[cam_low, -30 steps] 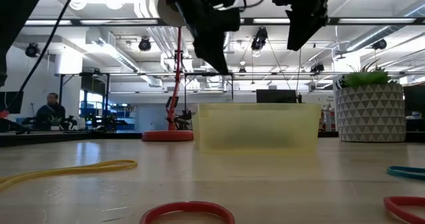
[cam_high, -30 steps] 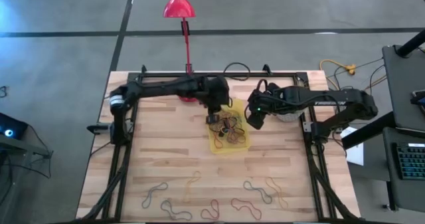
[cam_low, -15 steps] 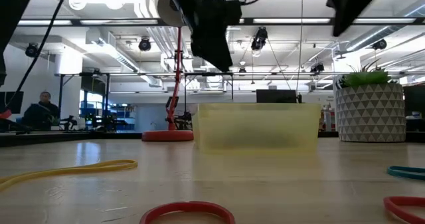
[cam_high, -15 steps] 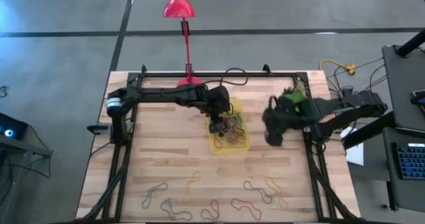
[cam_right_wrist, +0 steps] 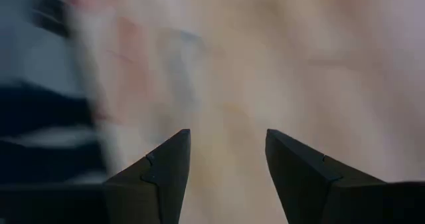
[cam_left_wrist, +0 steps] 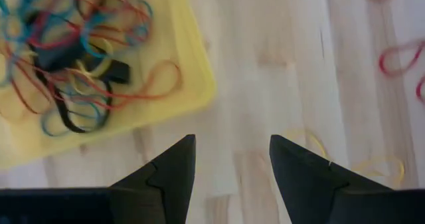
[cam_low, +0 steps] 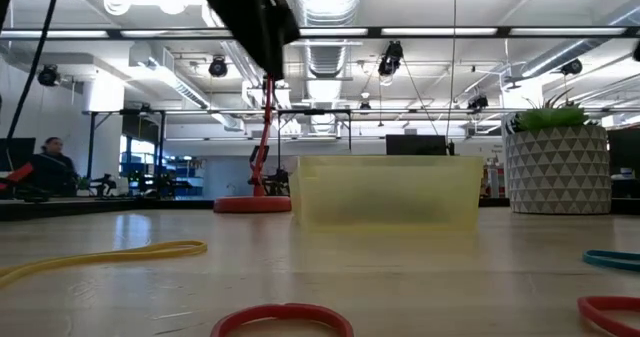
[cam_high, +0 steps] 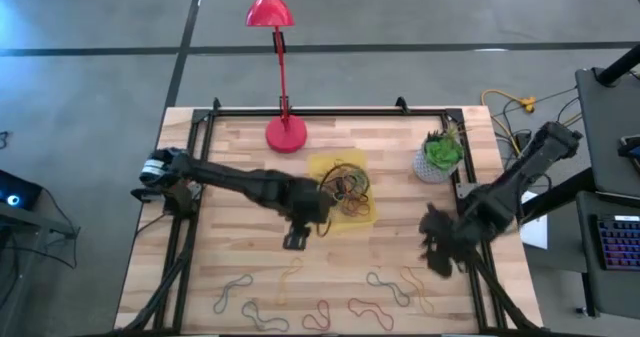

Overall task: Pick and place rubber bands into bin
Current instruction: Put the yellow rubber band into the yellow bin

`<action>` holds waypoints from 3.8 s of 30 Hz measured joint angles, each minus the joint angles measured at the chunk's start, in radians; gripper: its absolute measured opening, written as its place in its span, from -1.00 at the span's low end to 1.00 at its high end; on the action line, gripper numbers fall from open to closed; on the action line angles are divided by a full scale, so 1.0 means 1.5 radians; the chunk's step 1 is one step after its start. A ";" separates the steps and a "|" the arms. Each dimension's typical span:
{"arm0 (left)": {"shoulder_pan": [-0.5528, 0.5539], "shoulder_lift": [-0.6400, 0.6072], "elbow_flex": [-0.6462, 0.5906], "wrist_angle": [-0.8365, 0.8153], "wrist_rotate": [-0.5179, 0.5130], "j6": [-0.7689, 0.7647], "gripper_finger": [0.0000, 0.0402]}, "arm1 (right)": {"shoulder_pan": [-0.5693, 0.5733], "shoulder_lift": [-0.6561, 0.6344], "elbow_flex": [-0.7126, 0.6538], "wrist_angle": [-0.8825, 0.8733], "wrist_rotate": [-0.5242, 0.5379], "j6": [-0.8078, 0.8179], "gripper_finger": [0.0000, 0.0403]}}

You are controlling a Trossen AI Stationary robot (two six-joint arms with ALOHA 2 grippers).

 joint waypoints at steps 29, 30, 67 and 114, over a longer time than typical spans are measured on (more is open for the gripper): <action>-0.258 -0.317 -0.370 0.120 -0.160 -0.420 -0.12 | 0.069 0.590 0.327 -0.211 -0.106 0.309 -0.09; -0.258 -0.318 -0.368 0.121 -0.157 -0.420 -0.12 | 0.067 0.595 0.328 -0.208 -0.108 0.304 -0.09; -0.208 -0.318 -0.364 0.131 -0.090 -0.418 -0.12 | 0.047 0.557 0.201 -0.028 -0.021 0.374 -0.22; -0.214 -0.317 -0.377 0.132 -0.103 -0.366 -0.12 | -0.051 0.532 0.461 -0.302 -0.006 0.084 -0.80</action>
